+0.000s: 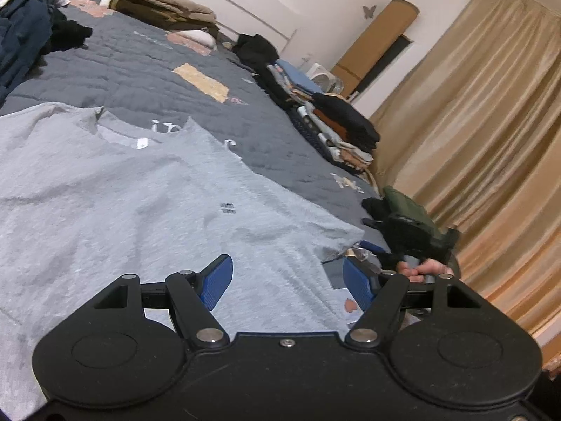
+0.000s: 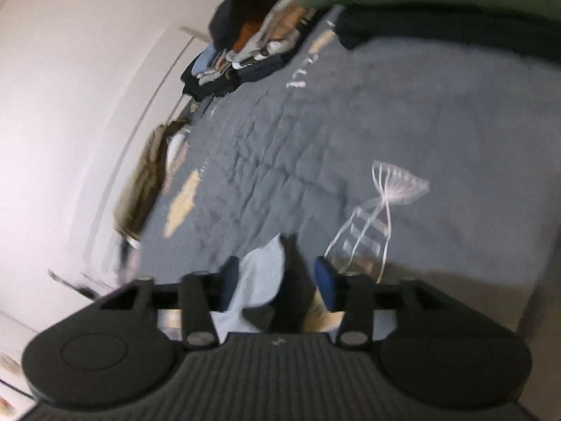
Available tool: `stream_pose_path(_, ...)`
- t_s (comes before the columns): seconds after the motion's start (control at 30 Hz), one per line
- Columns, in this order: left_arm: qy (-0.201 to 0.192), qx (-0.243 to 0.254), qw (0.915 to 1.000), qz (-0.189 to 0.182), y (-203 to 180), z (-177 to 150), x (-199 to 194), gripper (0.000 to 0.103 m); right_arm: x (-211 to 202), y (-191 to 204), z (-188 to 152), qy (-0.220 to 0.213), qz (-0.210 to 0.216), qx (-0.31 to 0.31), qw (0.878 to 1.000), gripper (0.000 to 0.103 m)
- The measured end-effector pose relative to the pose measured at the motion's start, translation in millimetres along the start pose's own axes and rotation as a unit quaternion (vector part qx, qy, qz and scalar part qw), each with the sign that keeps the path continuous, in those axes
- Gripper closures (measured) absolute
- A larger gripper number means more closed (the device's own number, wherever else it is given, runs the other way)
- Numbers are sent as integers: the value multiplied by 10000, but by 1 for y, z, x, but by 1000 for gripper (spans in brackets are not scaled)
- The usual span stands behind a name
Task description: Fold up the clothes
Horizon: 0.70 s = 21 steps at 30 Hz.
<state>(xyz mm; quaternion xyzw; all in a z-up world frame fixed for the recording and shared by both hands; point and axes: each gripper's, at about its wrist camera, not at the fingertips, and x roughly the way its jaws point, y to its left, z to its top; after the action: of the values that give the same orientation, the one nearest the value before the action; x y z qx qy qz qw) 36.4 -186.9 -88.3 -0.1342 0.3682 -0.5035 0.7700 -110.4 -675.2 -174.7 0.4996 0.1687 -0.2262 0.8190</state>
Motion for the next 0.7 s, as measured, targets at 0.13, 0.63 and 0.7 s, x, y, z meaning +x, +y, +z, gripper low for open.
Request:
stream_pose_path(0.13, -77, 29, 9999, -131, -2, 3, -3, 32, 13, 5, 8, 400, 222, -583, 9973, 54)
stream_pose_path(0.63, 19, -77, 9997, -237, -2, 0, 0, 32, 1, 55, -17, 1399, 1165, -1511, 9716, 55)
stream_pose_path(0.7, 4, -66, 9997, -251, -3, -1, 0, 32, -9, 56, -13, 1244, 1565, -1214, 9723, 55)
